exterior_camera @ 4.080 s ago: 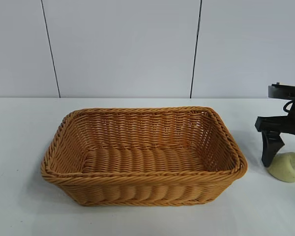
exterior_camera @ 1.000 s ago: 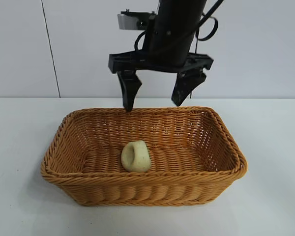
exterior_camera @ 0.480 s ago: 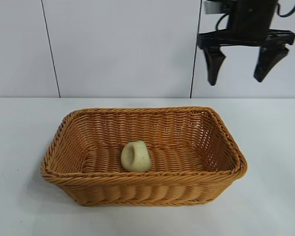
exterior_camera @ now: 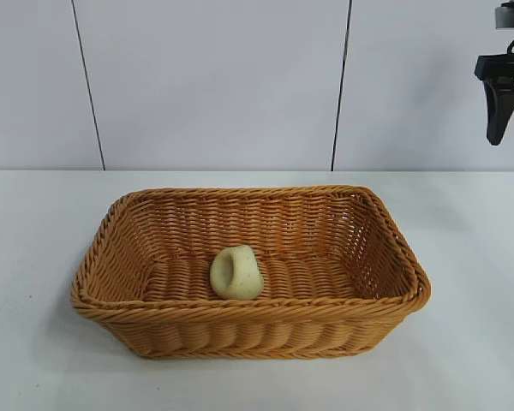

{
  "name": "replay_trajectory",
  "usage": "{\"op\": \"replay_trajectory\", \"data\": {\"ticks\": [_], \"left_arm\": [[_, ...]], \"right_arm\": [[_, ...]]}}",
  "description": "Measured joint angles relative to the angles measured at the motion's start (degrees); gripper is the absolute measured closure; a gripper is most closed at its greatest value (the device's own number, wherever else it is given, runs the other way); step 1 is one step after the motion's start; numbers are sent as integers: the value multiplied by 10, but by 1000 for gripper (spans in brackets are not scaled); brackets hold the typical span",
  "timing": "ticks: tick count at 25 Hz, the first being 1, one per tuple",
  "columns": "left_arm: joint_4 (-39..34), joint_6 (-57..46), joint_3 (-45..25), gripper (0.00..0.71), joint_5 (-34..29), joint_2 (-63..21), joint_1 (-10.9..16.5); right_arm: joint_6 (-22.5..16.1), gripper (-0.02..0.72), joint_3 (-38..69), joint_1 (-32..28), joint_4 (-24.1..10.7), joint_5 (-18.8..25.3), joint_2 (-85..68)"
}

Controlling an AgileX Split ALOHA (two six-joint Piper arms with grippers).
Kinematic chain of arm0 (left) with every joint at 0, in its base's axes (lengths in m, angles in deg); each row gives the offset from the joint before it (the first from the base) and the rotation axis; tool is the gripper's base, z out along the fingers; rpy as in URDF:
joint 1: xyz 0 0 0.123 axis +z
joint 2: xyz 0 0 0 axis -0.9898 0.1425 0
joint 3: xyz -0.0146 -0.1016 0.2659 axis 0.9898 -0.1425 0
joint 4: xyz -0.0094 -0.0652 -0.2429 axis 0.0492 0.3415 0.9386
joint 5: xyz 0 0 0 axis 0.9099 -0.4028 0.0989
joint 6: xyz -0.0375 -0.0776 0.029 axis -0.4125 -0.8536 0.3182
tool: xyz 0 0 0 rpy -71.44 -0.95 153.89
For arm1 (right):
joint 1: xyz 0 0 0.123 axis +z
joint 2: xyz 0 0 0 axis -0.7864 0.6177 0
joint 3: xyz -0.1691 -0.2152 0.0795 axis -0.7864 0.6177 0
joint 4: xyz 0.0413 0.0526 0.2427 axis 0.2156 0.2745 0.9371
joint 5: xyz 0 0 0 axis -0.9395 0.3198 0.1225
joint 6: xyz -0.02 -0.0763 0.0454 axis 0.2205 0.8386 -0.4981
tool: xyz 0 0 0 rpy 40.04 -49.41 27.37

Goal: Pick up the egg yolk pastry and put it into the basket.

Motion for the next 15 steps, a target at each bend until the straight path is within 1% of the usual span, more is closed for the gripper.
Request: {"op": "replay_trajectory", "data": {"ticks": [6, 10, 15], "left_arm": [[0, 0, 0, 99, 0, 0, 0], [0, 0, 0, 99, 0, 0, 0], [0, 0, 0, 99, 0, 0, 0]], "right_arm": [[4, 34, 38, -1, 10, 0, -37], [8, 34, 110, -1, 14, 0, -107], [13, 34, 221, -1, 51, 0, -233]]}}
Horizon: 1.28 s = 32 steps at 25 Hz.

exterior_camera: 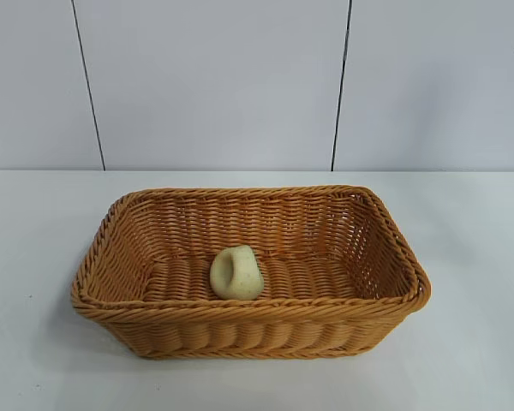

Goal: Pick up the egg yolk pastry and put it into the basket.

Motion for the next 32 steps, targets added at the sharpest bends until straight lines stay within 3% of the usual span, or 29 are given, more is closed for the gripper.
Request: {"op": "replay_trajectory", "data": {"ticks": [4, 12, 16, 20, 23, 32], "left_arm": [[0, 0, 0, 99, 0, 0, 0], [0, 0, 0, 99, 0, 0, 0], [0, 0, 0, 99, 0, 0, 0], [0, 0, 0, 99, 0, 0, 0], [0, 0, 0, 99, 0, 0, 0], [0, 0, 0, 99, 0, 0, 0]], "right_arm": [[24, 34, 102, 0, 35, 0, -117], [82, 34, 294, 0, 43, 0, -363], [115, 34, 385, 0, 44, -48, -492], [121, 34, 462, 0, 44, -74, -604], [121, 34, 477, 0, 46, -97, -678], [122, 34, 479, 0, 47, -105, -807]]}}
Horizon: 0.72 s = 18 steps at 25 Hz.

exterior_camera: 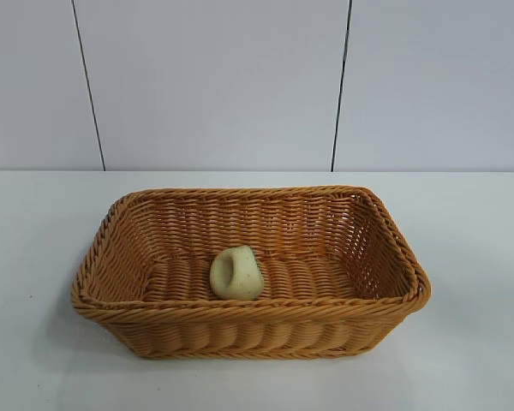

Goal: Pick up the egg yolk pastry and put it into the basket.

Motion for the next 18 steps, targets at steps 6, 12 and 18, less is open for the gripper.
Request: {"op": "replay_trajectory", "data": {"ticks": [6, 12, 18], "left_arm": [[0, 0, 0, 99, 0, 0, 0], [0, 0, 0, 99, 0, 0, 0], [0, 0, 0, 99, 0, 0, 0]], "right_arm": [[0, 34, 1, 20, -1, -1, -37], [0, 34, 2, 33, -1, -1, -98], [0, 34, 2, 33, -2, 0, -108]]}}
